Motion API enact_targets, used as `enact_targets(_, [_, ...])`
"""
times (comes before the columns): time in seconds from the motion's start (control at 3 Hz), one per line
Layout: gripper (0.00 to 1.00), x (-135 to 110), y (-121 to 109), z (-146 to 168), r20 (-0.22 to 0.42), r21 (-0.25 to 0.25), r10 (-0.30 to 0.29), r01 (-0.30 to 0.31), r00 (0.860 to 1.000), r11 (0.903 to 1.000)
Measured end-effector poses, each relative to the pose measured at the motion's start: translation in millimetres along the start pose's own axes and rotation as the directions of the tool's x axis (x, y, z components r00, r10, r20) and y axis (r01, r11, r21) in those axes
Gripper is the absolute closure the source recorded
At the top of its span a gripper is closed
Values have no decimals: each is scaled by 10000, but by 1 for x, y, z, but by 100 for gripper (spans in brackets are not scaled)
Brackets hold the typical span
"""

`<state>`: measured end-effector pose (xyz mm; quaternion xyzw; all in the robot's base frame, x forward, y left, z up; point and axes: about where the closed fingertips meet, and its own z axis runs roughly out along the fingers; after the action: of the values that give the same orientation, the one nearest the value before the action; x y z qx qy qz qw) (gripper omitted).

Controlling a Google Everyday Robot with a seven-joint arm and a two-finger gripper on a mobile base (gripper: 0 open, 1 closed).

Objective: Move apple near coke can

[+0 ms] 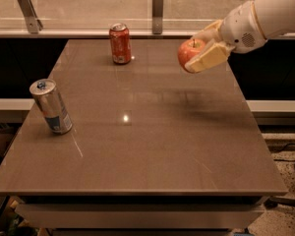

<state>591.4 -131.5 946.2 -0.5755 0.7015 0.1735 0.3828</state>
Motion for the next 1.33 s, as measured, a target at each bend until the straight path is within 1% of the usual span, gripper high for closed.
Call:
enact_targets(0.67, [100,-21,-38,31,472,-158,-261,269,9985,9995])
enact_targets(1.33, [100,-26,-61,72,788,-26,-335,338,9963,9994])
